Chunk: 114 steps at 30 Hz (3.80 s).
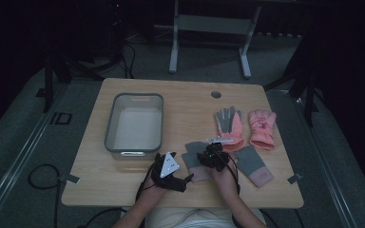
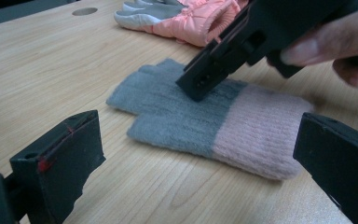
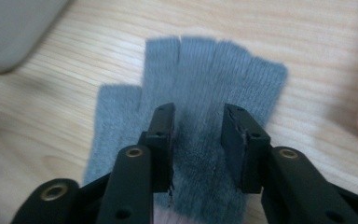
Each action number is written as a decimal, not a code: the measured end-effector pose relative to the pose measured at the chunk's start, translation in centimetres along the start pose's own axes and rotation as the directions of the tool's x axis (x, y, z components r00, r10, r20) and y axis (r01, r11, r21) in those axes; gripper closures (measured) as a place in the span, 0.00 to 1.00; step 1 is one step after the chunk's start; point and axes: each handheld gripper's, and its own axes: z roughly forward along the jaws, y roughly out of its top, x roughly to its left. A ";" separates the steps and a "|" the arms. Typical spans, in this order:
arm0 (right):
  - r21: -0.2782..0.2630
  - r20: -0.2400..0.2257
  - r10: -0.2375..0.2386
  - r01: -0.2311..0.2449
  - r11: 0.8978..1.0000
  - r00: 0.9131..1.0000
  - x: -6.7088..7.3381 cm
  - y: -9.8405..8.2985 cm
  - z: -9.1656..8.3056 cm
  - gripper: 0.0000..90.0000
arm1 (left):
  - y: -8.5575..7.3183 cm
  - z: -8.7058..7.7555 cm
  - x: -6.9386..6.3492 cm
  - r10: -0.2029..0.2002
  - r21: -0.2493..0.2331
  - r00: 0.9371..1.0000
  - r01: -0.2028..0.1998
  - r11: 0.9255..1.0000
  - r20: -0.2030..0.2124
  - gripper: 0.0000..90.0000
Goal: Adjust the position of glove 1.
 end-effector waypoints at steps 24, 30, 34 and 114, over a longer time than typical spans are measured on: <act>-0.013 -0.071 -0.338 0.337 0.941 0.939 -15.1 -2.0 -8.7 0.62 | 0.0 0.1 0.0 -0.006 0.004 1.000 0.006 1.000 -0.003 0.01; 0.040 -0.089 -0.357 0.361 0.932 0.930 -17.2 -3.6 -8.4 0.60 | 0.0 0.1 0.0 -0.007 0.003 1.000 0.007 1.000 0.000 0.01; 0.066 -0.116 -0.356 0.364 0.929 0.927 -18.1 -4.2 -7.6 0.60 | 0.0 0.0 0.0 -0.004 0.002 1.000 0.004 1.000 0.001 0.01; -0.009 -0.120 -0.009 0.008 1.000 0.993 -0.6 -0.1 -0.7 0.73 | 0.2 0.4 -0.4 0.042 0.046 0.999 -0.041 0.998 -0.024 0.00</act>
